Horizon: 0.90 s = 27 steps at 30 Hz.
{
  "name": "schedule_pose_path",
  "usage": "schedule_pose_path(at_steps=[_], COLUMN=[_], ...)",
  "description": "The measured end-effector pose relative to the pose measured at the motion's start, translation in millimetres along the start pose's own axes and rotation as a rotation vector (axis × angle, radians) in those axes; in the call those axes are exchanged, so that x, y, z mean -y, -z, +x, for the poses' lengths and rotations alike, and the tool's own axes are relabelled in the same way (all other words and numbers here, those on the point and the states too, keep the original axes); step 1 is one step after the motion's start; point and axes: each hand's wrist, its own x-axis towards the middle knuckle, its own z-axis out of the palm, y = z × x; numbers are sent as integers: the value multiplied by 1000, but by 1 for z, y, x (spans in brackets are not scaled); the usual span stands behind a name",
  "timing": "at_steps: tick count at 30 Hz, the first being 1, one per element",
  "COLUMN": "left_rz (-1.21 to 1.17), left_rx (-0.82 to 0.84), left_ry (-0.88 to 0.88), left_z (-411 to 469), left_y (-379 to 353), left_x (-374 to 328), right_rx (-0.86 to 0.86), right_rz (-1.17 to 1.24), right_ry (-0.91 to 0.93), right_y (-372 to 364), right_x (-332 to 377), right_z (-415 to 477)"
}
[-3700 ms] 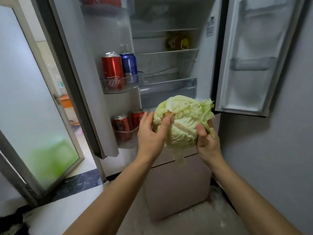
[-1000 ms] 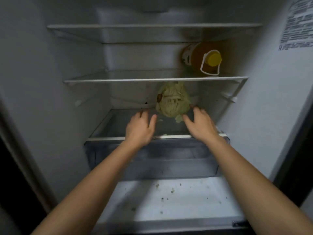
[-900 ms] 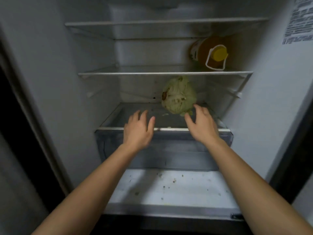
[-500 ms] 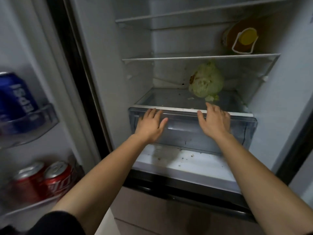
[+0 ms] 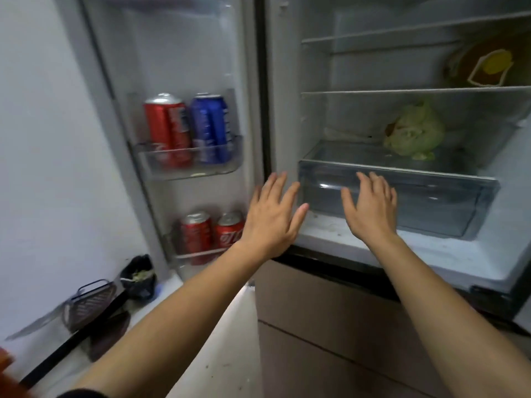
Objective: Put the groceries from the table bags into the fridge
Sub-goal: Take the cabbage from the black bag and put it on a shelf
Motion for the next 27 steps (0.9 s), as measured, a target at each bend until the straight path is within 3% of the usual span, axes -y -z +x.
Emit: schedule_pose_path(at_steps=[6, 13, 18, 27], left_rz=[103, 351, 516, 713], left_rx=[-224, -177, -127, -28], left_ry=[-84, 358, 667, 1051], left_z=[-129, -302, -424, -586], left_y=[105, 207, 268, 350], left_x=[92, 242, 323, 453], right_rx=[-165, -128, 54, 399], right_rz=[224, 381, 457, 648], right_ry=[178, 460, 646, 865], right_y=[-18, -75, -132, -248], right_x=[167, 356, 476, 692], right_z=[-96, -206, -274, -405])
